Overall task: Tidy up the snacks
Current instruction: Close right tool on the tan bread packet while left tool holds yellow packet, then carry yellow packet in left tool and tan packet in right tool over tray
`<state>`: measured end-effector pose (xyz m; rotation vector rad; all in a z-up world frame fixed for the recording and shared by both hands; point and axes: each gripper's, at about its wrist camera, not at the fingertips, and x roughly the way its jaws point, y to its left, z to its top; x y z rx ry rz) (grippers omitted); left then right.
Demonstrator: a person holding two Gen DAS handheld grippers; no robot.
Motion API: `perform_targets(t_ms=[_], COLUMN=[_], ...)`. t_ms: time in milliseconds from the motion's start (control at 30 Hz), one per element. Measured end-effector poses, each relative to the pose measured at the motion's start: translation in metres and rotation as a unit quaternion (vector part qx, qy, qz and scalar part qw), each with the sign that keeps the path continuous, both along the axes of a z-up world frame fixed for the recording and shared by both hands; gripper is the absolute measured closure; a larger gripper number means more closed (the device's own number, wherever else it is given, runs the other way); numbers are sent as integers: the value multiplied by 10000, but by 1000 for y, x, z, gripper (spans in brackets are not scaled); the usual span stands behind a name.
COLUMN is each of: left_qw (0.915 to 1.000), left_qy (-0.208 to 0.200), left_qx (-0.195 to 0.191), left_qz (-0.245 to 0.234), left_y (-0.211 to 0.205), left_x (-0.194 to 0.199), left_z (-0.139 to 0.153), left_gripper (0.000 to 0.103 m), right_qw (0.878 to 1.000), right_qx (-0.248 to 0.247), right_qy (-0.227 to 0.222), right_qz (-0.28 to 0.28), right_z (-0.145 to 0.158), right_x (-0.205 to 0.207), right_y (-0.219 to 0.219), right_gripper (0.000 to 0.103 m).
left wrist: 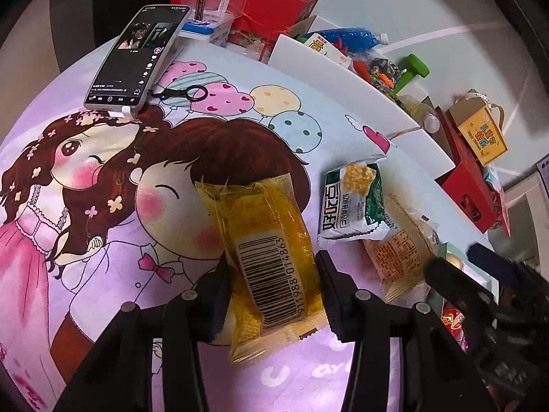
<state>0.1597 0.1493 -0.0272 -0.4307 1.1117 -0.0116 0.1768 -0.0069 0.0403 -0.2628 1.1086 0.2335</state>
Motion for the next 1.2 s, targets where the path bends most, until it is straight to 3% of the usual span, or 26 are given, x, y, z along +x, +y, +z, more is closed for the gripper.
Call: perform_targets(t_ms=[400, 633, 767, 1200], left_qw=[9999, 9999, 9999, 9999], left_qy=[54, 73, 97, 91], left_qx=[-122, -126, -115, -34], left_qz=[11, 12, 12, -49], left_y=[3, 2, 3, -1], left_x=[3, 4, 4, 1], left_z=[-5, -6, -7, -2], left_gripper=[54, 54, 54, 54], right_qw=[9966, 9936, 9932, 9966], right_qx=[-636, -898, -910, -662], right_qy=[431, 597, 644, 409], right_qz=[298, 337, 326, 277], right_z=[-24, -45, -53, -33], right_x=[29, 34, 33, 9], right_y=[30, 38, 40, 35], right_gripper=[52, 54, 61, 65])
